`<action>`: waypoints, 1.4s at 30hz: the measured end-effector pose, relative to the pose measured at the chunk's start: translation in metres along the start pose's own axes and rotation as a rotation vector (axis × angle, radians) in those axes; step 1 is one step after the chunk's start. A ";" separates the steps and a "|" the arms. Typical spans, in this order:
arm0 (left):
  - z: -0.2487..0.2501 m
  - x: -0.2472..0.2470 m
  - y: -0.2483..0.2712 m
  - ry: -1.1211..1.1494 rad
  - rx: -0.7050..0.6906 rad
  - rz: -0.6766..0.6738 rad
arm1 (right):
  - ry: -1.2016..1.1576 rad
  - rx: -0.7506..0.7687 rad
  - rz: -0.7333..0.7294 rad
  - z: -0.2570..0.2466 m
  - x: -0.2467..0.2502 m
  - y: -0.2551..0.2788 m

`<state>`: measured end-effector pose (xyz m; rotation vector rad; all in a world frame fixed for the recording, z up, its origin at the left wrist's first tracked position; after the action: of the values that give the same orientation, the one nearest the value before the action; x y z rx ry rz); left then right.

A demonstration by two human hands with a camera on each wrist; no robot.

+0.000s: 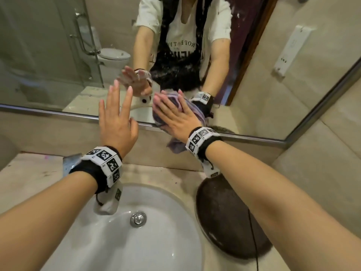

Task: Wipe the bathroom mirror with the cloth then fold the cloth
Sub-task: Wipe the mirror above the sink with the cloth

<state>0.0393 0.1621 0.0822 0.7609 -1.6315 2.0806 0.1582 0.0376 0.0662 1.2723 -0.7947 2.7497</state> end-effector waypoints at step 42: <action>-0.139 0.039 0.011 0.003 0.373 0.107 | -0.021 0.299 -0.264 -0.102 -0.012 -0.123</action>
<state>-0.0222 0.2929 0.0742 0.7977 -1.3218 2.5001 0.1196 0.1929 0.0570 1.3381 -0.1976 2.7097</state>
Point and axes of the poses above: each hand's wrist, its own y-axis away from the middle knuckle, its own x-axis out of the back of the hand, z = x × y, the point moved 5 cm from there along -y, towards the middle knuckle, and after that the axes turned 7 degrees about -y, right-handed, at the moved point
